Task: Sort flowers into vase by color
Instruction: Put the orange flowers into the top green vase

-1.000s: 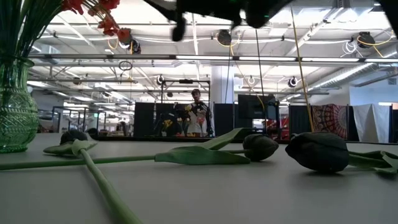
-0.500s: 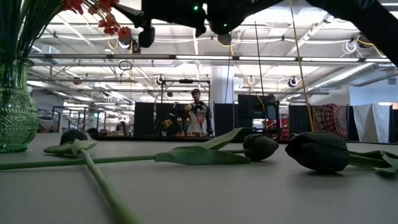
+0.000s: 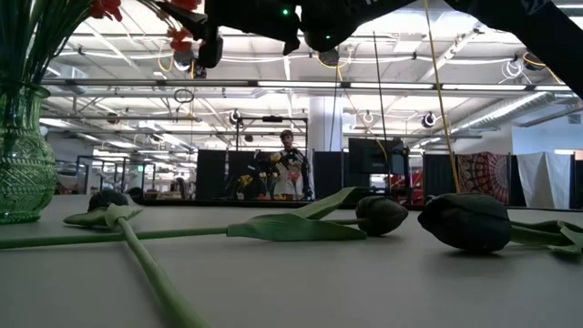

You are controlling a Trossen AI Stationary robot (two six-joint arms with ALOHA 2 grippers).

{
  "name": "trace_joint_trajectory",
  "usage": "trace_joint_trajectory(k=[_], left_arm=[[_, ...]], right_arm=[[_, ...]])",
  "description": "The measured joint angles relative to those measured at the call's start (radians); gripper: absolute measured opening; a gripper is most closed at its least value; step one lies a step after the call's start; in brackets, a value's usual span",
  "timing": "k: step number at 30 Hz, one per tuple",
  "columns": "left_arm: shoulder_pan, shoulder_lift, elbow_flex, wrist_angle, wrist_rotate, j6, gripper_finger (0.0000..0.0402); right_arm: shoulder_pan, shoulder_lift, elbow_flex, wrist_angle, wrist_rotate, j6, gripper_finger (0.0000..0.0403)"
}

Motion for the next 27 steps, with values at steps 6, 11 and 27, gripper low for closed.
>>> trace_joint_trajectory(k=[6, 11, 27], left_arm=[[0.0, 0.086, 0.0, 0.019, 0.0, 0.009, 0.0], [0.0, 0.135, 0.0, 0.019, 0.0, 0.009, 0.0], [0.0, 0.145, 0.0, 0.005, -0.005, 0.007, 0.0014]], right_arm=[[0.002, 0.0, 0.0, 0.008, -0.008, -0.036, 0.0194], [0.002, 0.0, 0.0, 0.009, -0.005, -0.053, 0.0192], [0.002, 0.0, 0.0, 0.005, -0.003, -0.156, 0.0012]])
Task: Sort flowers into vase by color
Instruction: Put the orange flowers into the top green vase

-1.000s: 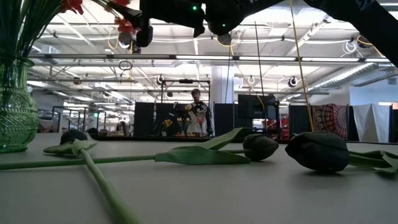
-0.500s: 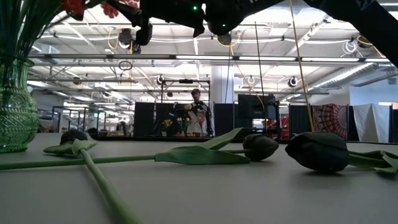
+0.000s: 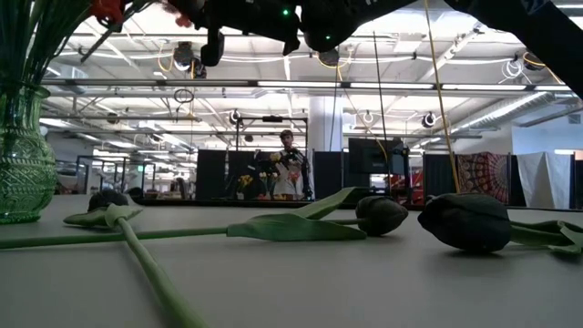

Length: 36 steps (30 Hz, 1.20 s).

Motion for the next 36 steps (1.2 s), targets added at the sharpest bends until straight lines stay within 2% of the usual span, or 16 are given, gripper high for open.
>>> trace_joint_trajectory(k=[3, 7, 21, 28, 36], left_arm=[[0.0, -0.002, 0.005, -0.037, -0.022, 0.0, 0.0024], [0.0, -0.016, 0.042, -0.135, -0.127, 0.011, 0.0034], [0.0, -0.145, 0.15, -0.38, -0.161, 0.0, 0.0132], [0.0, -0.168, 0.151, -0.393, -0.16, -0.001, 0.0139], [0.0, -0.169, 0.151, -0.391, -0.158, 0.0, 0.0139]], right_arm=[[0.0, 0.0, 0.0, -0.002, -0.002, -0.01, 0.001], [0.001, 0.0, 0.0, 0.004, -0.004, -0.055, 0.0004], [0.013, 0.0, 0.0, -0.003, 0.0, -0.114, 0.0001], [0.043, 0.0, 0.0, -0.003, 0.001, -0.168, 0.0001], [0.056, 0.0, 0.0, -0.008, 0.093, -0.255, 0.0]])
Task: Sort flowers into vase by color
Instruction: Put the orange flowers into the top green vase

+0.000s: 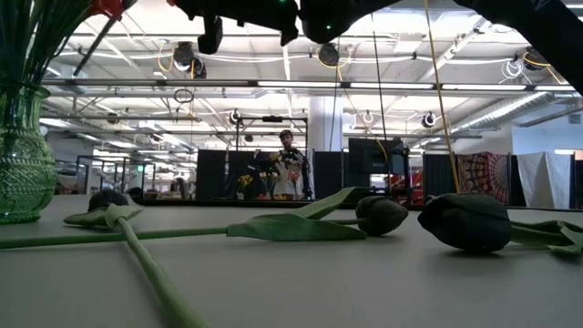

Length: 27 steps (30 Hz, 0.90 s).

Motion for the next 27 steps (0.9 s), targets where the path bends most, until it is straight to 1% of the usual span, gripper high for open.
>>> trace_joint_trajectory(k=[3, 5, 11, 15, 18, 21, 24, 27], left_arm=[[0.0, 0.0, 0.0, 0.003, 0.002, 0.0, 0.0139], [0.0, 0.0, 0.0, 0.004, 0.005, -0.007, 0.0139], [0.0, 0.0, 0.0, 0.0, 0.035, -0.073, 0.0139], [0.0, 0.0, -0.001, 0.013, 0.036, -0.113, 0.0139], [0.0, 0.001, -0.013, 0.064, 0.034, -0.163, 0.0139], [0.0, 0.012, -0.041, 0.142, 0.031, -0.206, 0.0139], [0.0, 0.046, -0.076, 0.215, 0.024, -0.234, 0.0139], [0.0, 0.108, -0.085, 0.239, 0.014, -0.251, 0.0139]], right_arm=[[-0.004, 0.0, 0.0, -0.011, 0.035, -0.005, 0.0], [-0.007, 0.0, 0.0, -0.015, 0.039, -0.005, 0.0], [-0.002, 0.0, 0.0, 0.011, 0.042, 0.022, 0.0], [0.016, 0.0, 0.0, 0.008, 0.074, 0.006, 0.0], [0.028, 0.0, 0.0, -0.003, 0.118, -0.034, 0.0], [0.027, 0.0, 0.0, 0.005, 0.121, -0.056, 0.0], [0.026, 0.0, 0.0, 0.012, 0.12, -0.06, 0.0], [0.026, 0.0, 0.0, 0.008, 0.118, -0.065, 0.0]])
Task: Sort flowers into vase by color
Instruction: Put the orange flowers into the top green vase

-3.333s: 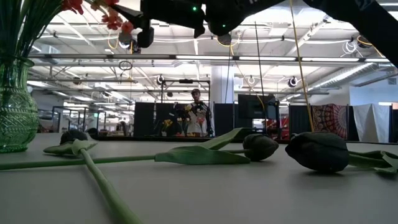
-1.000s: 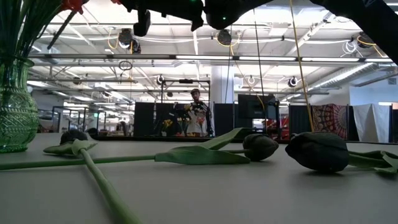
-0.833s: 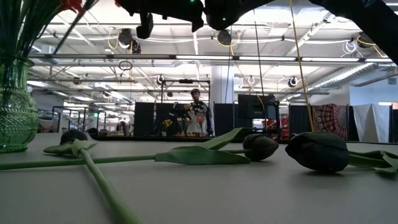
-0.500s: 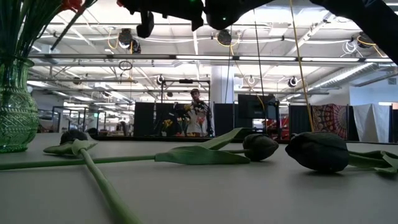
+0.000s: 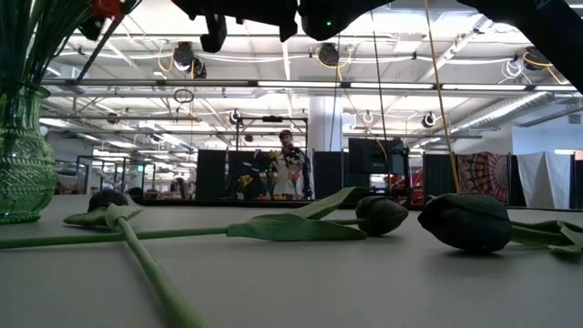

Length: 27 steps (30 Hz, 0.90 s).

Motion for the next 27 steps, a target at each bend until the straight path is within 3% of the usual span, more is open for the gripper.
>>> trace_joint_trajectory(k=[6, 11, 27], left_arm=[[0.0, 0.122, 0.0, 0.052, -0.017, -0.006, 0.0139], [0.0, 0.182, 0.0, 0.087, 0.039, -0.009, 0.0139], [0.0, 0.156, 0.087, -0.023, 0.07, -0.043, 0.0139]], right_arm=[[0.001, 0.0, 0.0, -0.002, -0.012, -0.013, 0.0], [0.001, 0.0, 0.0, -0.005, -0.03, -0.024, 0.0], [-0.02, 0.0, 0.0, -0.005, -0.089, -0.02, 0.0]])
